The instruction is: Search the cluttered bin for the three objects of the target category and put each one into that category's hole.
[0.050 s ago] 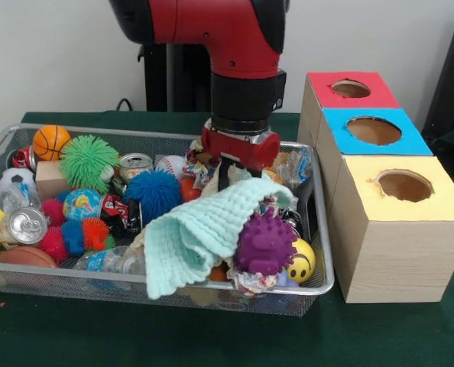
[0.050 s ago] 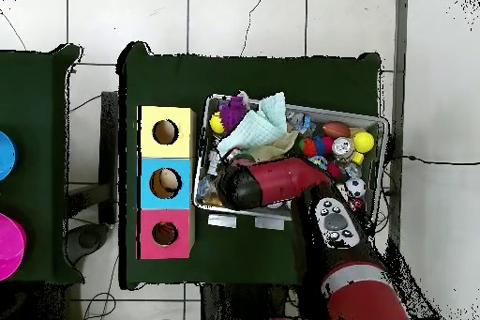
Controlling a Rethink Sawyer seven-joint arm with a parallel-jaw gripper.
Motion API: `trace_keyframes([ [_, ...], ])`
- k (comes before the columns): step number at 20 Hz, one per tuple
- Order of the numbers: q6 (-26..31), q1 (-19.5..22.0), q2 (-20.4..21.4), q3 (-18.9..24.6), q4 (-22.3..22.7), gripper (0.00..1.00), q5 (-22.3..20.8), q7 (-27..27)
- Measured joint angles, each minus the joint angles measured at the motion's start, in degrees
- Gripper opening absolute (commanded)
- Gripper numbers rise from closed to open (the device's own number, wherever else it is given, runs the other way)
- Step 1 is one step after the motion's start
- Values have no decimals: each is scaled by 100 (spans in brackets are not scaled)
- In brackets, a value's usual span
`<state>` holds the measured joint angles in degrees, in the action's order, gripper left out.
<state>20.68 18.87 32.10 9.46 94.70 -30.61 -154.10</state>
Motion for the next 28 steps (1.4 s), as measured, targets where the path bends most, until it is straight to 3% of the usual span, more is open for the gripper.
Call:
trace_keyframes([
  [6, 1195, -509, 233, -561, -159, 100, 0, 0],
  [10, 1683, -673, 336, -895, -238, 100, 2, 0],
  [19, 1791, -756, 450, -1410, -461, 100, 0, 0],
  [28, 1785, -371, 686, -1228, -512, 100, 278, 0],
])
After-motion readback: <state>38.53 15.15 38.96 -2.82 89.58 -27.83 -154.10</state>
